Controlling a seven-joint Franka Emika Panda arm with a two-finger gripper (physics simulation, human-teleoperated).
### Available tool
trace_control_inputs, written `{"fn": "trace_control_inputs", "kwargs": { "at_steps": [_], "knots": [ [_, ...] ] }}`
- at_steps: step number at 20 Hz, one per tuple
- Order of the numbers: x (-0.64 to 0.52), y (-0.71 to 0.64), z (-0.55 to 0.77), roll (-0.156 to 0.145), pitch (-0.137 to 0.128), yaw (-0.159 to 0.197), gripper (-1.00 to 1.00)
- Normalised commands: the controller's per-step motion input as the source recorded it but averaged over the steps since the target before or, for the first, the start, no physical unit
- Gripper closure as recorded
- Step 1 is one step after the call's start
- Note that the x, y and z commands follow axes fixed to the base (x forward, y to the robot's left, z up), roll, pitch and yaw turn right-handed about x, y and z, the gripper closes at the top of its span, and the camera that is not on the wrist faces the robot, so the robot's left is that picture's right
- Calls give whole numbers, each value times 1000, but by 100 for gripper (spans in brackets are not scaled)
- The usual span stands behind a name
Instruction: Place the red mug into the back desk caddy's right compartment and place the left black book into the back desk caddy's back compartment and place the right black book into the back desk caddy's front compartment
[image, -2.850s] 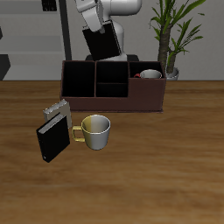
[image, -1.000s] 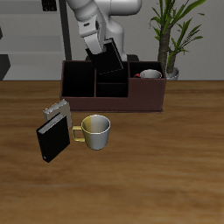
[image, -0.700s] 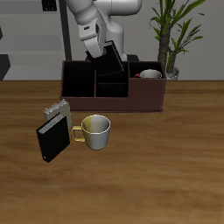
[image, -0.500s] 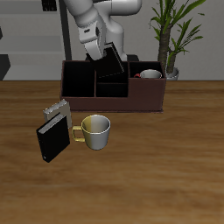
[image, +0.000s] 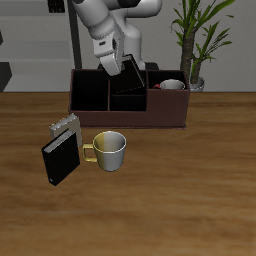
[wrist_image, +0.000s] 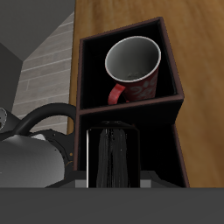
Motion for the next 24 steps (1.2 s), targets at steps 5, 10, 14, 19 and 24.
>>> {"fn": "trace_control_inputs", "kwargs": {
  "at_steps": [5,10,14,19,24],
  "knots": [
    [-21,60,-202,18,48,2,100],
    [52,3,-165,-13,33,-1,100],
    [39,-15,-246,-14,49,-5,100],
    [-10,15,-45,-16,-6,-11,-100],
    [-5,51,-7,9,10,-11,-100]
  ]
}}
